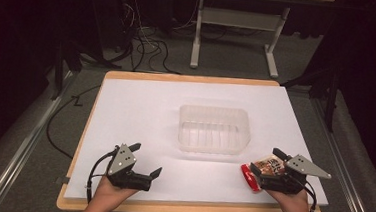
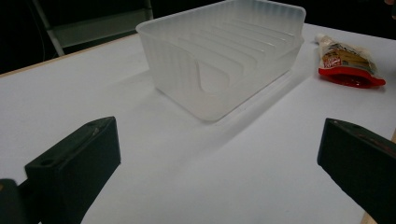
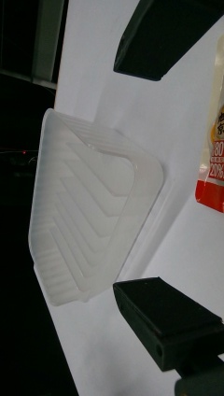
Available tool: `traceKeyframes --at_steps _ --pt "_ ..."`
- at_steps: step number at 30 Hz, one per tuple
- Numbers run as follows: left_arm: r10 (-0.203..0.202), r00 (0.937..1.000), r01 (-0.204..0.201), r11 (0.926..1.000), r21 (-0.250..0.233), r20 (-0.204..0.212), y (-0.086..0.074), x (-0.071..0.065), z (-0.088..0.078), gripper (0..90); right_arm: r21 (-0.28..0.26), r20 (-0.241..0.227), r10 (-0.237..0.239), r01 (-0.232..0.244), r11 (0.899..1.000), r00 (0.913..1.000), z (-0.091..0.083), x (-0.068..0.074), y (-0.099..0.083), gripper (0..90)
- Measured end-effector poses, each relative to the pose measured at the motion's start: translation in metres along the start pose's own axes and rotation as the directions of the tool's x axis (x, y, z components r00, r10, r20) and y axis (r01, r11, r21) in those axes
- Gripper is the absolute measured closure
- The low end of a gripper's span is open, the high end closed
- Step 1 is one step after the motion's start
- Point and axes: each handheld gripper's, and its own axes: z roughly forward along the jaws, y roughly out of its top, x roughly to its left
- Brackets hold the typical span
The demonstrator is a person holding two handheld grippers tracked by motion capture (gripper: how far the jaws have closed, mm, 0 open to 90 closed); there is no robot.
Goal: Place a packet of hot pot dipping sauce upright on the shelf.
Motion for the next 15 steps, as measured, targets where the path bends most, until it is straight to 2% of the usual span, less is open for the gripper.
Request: traceKeyframes --at_steps 9,15 --pt "0.002 0.9999 -0.002 0.9999 0.01 0.011 -0.0006 -0.0009 0.0023 0.0 0.002 -0.006 -0.006 0.006 1.0 1.0 0.0 0.0005 -0.0013 0.0" --pt "0.0 0.9999 -0.001 1.0 0.006 0.013 -0.0009 -0.001 0.0017 0.0 -0.001 -0.004 0.01 -0.01 1.0 0.9999 -0.0015 -0.0009 -0.0017 0.0"
